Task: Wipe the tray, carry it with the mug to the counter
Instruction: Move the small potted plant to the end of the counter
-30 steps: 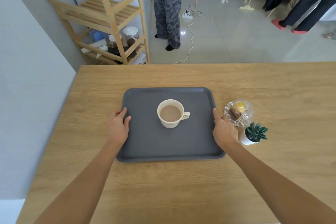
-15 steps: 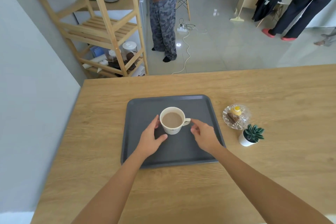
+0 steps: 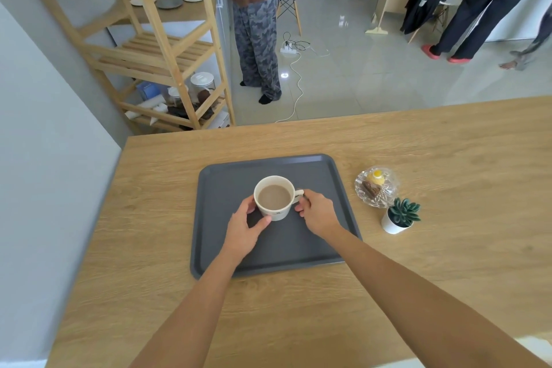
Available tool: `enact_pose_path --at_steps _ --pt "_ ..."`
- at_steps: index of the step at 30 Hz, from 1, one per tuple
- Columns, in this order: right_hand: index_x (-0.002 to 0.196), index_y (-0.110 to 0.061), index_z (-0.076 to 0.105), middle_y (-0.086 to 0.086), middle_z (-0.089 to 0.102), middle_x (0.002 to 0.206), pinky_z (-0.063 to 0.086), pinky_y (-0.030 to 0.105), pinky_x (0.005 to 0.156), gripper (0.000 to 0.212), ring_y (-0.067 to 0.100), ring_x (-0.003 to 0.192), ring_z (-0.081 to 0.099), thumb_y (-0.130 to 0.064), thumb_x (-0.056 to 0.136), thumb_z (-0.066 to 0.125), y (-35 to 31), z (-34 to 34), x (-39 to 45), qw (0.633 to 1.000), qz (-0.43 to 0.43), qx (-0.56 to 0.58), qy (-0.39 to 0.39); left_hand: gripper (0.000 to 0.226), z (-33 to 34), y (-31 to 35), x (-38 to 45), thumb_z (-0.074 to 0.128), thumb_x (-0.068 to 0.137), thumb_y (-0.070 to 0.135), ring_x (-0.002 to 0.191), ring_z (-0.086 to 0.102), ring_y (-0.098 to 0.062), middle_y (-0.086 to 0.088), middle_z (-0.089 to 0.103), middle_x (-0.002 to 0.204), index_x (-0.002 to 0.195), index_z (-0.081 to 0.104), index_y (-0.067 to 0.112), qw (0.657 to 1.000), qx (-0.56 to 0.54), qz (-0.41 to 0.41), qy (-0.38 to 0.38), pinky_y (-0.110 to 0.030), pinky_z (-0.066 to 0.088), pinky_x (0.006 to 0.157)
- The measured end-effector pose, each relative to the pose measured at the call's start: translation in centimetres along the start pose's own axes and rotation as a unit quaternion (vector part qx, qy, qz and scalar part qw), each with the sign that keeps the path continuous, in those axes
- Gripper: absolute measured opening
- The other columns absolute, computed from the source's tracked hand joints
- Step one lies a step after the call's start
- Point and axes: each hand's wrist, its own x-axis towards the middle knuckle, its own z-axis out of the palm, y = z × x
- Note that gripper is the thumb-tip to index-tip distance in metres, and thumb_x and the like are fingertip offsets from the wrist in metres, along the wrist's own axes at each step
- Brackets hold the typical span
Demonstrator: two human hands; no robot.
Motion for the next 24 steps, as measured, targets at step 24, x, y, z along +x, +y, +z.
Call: enact_pose_path --at_steps 24 --pt "0.13 -0.03 0.055 -0.005 0.067 0.122 0.05 0.037 0.099 0.035 0.018 0.116 0.062 -0.026 0.103 0.034 12.8 -13.8 -9.4 0.941 0.056 0.302 0.145 0.051 22.1 11.2 -3.3 0.032 0.097 0.05 0.139 0.033 -0.007 0.01 0.035 0.153 0.146 0.03 0.036 0.963 -0.106 -0.081 -0.234 -0.042 0.027 0.116"
